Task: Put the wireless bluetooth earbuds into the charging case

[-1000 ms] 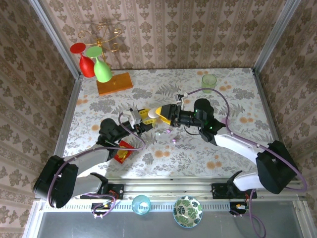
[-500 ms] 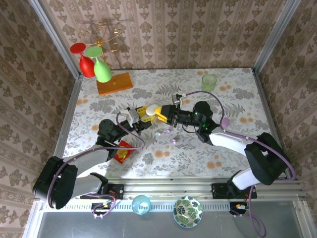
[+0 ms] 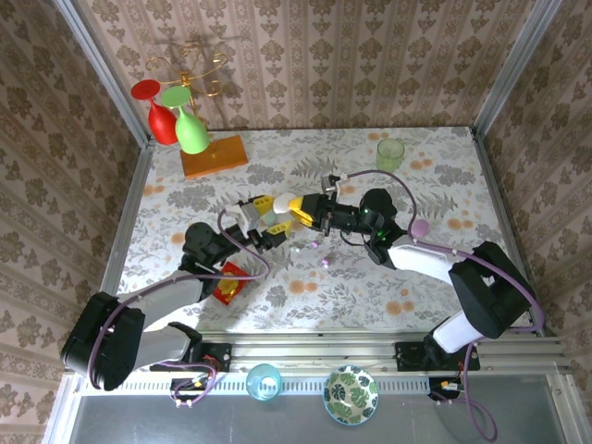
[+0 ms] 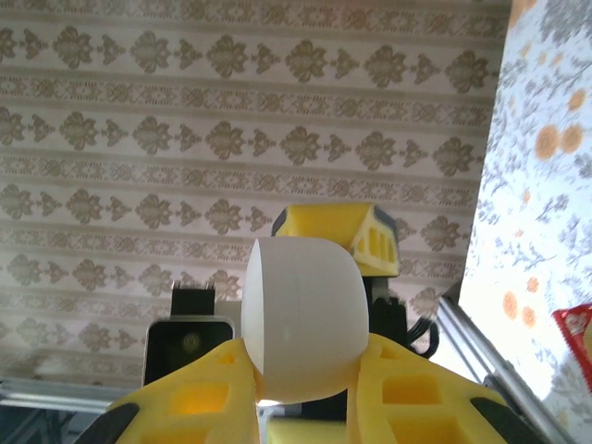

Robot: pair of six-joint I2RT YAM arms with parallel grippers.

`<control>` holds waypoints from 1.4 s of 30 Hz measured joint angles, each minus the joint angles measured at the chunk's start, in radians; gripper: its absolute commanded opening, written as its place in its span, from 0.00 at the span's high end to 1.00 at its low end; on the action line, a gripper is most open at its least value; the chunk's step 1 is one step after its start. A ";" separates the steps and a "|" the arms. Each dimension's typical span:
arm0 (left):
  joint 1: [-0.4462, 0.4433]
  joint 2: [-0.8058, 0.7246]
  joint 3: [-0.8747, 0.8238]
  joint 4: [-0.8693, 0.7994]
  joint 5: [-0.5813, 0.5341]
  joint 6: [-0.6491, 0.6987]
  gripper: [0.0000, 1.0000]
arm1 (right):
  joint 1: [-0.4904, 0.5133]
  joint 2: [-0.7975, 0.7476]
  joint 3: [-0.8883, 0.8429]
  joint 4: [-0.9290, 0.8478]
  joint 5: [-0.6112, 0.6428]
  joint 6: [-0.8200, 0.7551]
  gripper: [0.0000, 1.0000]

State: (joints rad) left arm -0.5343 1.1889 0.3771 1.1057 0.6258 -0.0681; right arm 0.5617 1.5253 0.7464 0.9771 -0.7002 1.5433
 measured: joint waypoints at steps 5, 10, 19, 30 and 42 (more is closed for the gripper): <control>-0.001 -0.013 -0.011 -0.030 0.003 0.013 0.05 | -0.042 0.000 0.000 -0.097 0.020 -0.073 0.84; -0.001 -0.057 -0.027 -0.106 -0.022 0.055 0.00 | -0.093 0.011 0.003 -0.272 0.073 -0.205 0.83; -0.001 -0.107 -0.077 -0.249 -0.135 0.105 0.00 | -0.206 0.305 0.189 -0.406 0.119 -0.348 0.81; -0.001 -0.150 -0.077 -0.354 -0.233 0.107 0.00 | -0.263 0.652 0.582 -0.579 0.196 -0.420 0.78; -0.001 -0.159 -0.077 -0.412 -0.286 0.106 0.00 | -0.266 0.715 0.726 -0.797 0.295 -0.557 0.36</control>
State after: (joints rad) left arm -0.5350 1.0302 0.3004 0.6937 0.3397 0.0383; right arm 0.2962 2.2402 1.4723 0.1802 -0.4049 0.9867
